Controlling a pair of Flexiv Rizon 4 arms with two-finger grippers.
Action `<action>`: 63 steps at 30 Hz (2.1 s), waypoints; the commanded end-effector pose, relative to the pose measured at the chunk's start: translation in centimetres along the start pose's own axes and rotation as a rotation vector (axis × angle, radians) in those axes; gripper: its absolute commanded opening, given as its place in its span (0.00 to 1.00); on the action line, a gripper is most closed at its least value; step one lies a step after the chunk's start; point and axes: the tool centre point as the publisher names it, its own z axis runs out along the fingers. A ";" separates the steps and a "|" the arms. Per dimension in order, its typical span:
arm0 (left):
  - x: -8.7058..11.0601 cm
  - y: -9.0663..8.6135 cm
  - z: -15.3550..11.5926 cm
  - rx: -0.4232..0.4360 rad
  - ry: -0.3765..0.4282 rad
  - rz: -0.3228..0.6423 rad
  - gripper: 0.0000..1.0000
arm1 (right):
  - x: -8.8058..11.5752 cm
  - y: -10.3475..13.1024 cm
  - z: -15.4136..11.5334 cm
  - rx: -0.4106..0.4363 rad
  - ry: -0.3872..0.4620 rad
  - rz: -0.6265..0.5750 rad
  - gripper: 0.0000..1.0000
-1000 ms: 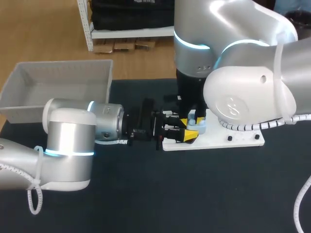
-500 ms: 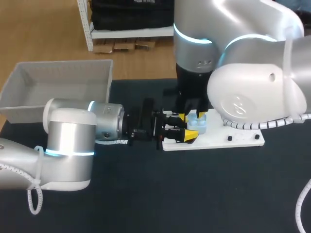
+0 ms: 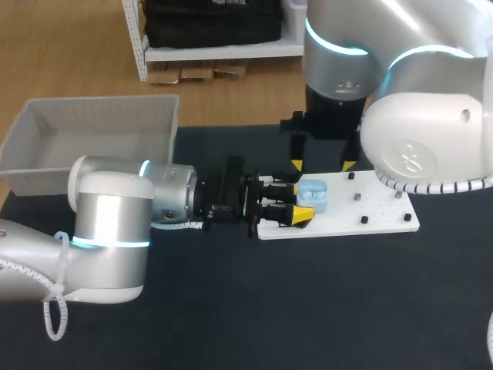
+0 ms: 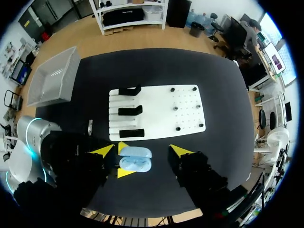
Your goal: Pick up each earbud case from the left stands, insert the matching earbuds, close the lid, and place the case in the box.
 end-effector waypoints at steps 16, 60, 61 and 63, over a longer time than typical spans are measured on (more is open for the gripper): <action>0.0 0.1 0.0 0.002 0.003 -0.002 0.00 | -1.8 -2.3 3.0 0.016 0.076 0.065 0.80; 0.0 0.1 0.0 0.002 0.003 -0.002 0.00 | 1.4 -4.3 -2.4 -0.143 0.038 0.009 0.86; -0.2 0.1 -0.2 -0.008 0.009 0.001 0.00 | 1.6 -4.3 -2.5 -0.154 0.041 -0.009 0.89; -0.4 0.2 -0.7 -0.017 0.014 0.003 0.00 | 2.1 -4.3 -2.6 -0.159 0.040 -0.040 1.00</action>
